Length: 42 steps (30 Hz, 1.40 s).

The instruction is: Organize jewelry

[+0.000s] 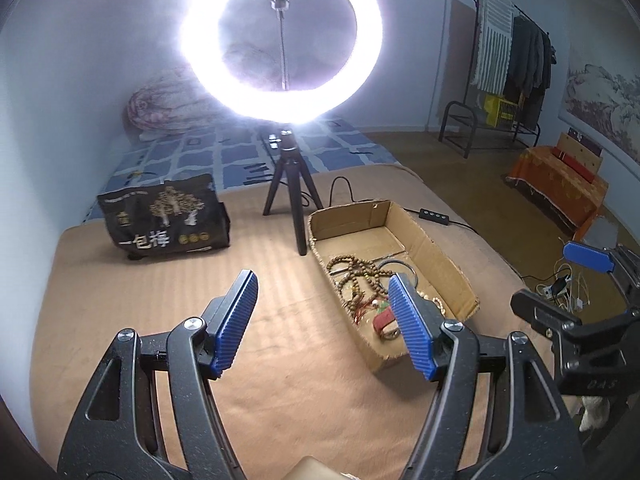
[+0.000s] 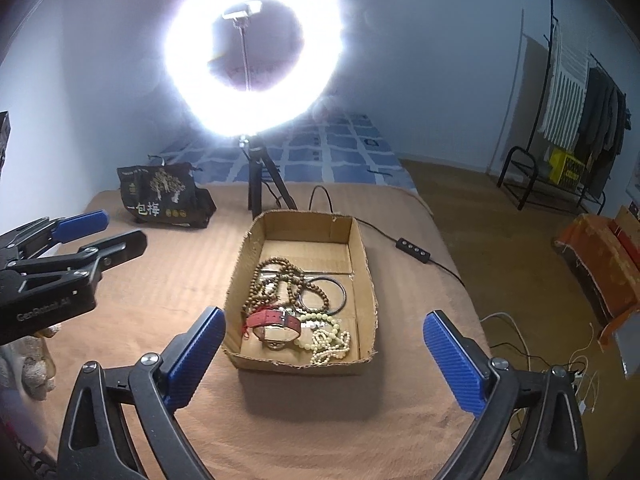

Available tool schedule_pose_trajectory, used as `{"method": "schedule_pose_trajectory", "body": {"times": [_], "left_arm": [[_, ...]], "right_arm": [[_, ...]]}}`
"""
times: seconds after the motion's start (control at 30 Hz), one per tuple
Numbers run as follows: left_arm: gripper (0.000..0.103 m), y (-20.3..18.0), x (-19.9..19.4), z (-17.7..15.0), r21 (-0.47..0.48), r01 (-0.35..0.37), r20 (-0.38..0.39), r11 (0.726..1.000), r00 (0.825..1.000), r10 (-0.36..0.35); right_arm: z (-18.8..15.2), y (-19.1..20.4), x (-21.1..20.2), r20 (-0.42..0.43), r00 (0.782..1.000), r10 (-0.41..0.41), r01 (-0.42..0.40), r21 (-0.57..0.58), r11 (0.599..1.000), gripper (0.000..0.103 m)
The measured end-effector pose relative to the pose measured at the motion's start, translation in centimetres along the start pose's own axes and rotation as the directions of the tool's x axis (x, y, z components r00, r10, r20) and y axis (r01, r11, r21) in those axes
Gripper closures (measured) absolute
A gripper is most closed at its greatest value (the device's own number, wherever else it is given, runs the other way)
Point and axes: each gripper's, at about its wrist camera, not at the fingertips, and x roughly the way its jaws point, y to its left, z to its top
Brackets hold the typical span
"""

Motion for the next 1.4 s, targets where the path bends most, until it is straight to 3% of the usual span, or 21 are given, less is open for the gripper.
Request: {"method": "schedule_pose_trajectory", "body": {"times": [0.07,0.2,0.63,0.8,0.9,1.07,1.4], "left_arm": [[0.033,0.4,-1.3,-0.3,-0.005,-0.002,0.01,1.0,1.0,0.002],[0.023,1.2,-4.1,-1.1,-0.012,-0.01,0.035,1.0,0.999,0.01],[0.019,1.9,-11.3,-4.4,0.022,-0.043,0.099,0.999,0.994,0.041],[0.016,1.7,-12.7,-5.6,0.035,-0.053,0.112,0.998,0.992,0.049],[0.0,1.4,-13.4,-6.5,0.052,-0.076,0.134,0.996,0.989,0.068],[0.0,0.8,-13.9,-7.5,0.075,-0.136,0.159,0.988,0.98,0.122],[0.0,0.3,-13.0,-8.6,0.101,-0.103,0.096,0.99,0.991,0.094]], "right_arm": [[-0.1,0.4,-1.1,0.017,1.0,0.0,0.0,0.0,1.0,0.002],[-0.3,1.2,-2.9,0.05,0.999,0.001,-0.001,0.002,1.0,0.0],[-2.1,4.4,-7.5,0.138,0.99,-0.02,0.025,-0.028,0.999,0.0],[-2.9,4.9,-8.4,0.151,0.988,-0.015,0.018,-0.016,1.0,0.0],[-3.3,5.0,-8.9,0.165,0.986,-0.019,0.021,-0.01,1.0,0.0],[-3.7,5.1,-9.3,0.182,0.983,-0.026,0.029,-0.01,1.0,0.0],[-4.3,4.7,-9.7,0.207,0.976,-0.062,0.06,0.017,0.998,0.0]]}}
